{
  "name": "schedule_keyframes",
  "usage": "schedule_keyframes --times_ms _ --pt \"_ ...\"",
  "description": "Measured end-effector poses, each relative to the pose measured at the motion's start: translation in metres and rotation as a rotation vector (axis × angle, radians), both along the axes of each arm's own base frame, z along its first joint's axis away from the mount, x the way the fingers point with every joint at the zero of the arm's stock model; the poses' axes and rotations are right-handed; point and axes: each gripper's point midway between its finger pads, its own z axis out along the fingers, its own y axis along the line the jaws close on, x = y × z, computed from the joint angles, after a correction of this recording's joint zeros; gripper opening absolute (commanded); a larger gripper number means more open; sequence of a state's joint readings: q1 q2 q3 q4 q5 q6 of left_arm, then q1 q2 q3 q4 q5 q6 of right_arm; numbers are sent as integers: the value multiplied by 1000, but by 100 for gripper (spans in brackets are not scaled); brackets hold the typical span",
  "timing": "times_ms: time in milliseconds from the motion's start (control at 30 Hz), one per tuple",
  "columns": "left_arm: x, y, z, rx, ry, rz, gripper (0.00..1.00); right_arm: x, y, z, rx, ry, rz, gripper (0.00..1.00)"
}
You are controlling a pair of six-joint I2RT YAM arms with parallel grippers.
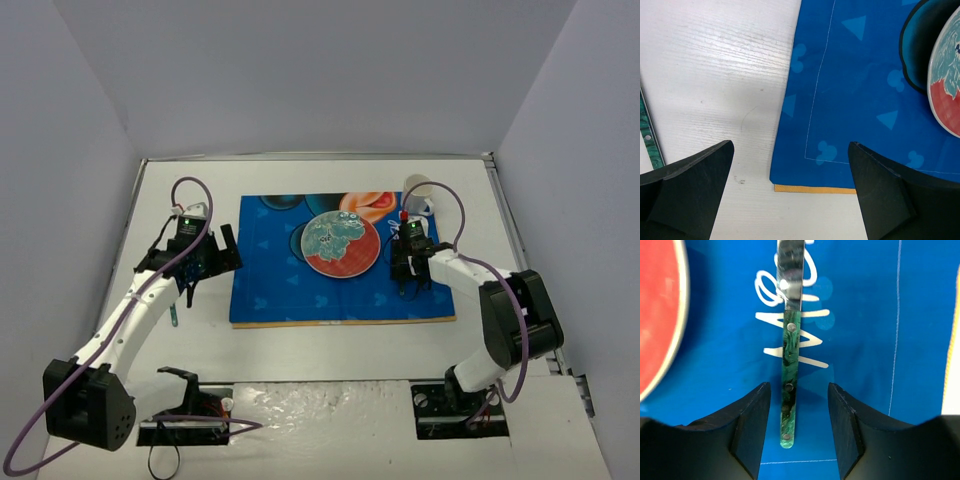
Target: Set the dinner table for one person
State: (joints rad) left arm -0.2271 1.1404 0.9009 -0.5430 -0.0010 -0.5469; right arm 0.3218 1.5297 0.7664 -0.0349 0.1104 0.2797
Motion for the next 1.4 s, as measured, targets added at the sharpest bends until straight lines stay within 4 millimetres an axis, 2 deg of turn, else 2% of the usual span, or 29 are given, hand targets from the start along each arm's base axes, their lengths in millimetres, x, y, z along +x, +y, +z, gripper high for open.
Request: schedule_keyframes --times_ms 133,333,800,1400 --pt "0 0 0 3 0 -4 96 -1 -1 -9 -20 38 5 47" --pt "0 1 0 6 -1 -6 96 5 0 -10 -26 41 8 47" --pt "1 5 0 8 0 5 96 5 -3 -9 -33 39 -21 47" --pt "0 6 -1 9 4 10 96 5 -16 -9 -73 26 -112 47"
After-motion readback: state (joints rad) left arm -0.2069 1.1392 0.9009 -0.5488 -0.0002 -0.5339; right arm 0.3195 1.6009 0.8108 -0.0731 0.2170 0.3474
